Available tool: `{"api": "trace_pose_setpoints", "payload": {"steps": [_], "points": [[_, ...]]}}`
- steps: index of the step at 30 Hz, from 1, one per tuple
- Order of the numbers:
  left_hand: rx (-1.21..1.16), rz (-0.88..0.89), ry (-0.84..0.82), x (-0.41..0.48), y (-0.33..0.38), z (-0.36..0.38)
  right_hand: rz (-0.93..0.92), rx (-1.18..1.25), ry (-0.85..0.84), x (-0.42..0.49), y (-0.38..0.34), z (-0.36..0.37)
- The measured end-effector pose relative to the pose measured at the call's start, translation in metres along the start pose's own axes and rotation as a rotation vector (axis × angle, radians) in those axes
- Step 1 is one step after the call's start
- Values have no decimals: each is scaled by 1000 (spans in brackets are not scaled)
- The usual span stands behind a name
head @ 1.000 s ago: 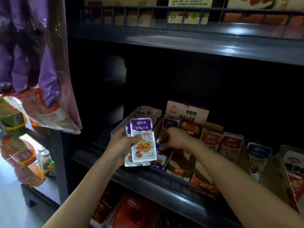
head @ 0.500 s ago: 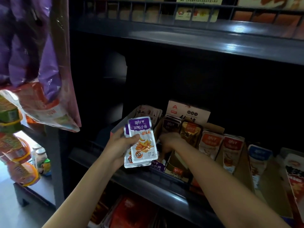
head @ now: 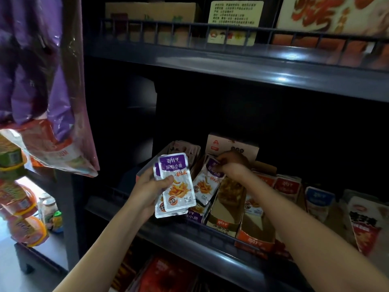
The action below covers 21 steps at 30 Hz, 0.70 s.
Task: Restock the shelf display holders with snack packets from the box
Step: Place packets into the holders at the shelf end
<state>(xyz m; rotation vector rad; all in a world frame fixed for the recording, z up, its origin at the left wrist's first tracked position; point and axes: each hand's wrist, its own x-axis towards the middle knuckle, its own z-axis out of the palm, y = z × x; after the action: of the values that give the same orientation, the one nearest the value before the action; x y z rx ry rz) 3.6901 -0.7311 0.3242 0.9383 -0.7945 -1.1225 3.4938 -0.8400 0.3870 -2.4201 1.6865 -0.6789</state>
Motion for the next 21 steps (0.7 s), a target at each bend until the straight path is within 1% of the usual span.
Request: {"api": "trace_pose_setpoints", "payload": {"steps": [5,8,11,14,16,18,20,21], "points": [[8,56,32,7,5,10,1,-106,146,14,5,13],[-1,62,44,11,6,12,14,-134,105,18,7,24],[14,67,27,12,5,10,33,-67,94,20,6,23],[41,73,-3,10,3,7,39,84,106,18,7,13],[50,75,-4,8,2,7,90,314,119,15,8,3],[63,71,7,7,3,7,185,553,124,5,8,-14],[74,52,14,5,6,9,247,715,81,-11,6,-32],[81,34,10,4,8,11,246,779,38,-19,4,-38]]}}
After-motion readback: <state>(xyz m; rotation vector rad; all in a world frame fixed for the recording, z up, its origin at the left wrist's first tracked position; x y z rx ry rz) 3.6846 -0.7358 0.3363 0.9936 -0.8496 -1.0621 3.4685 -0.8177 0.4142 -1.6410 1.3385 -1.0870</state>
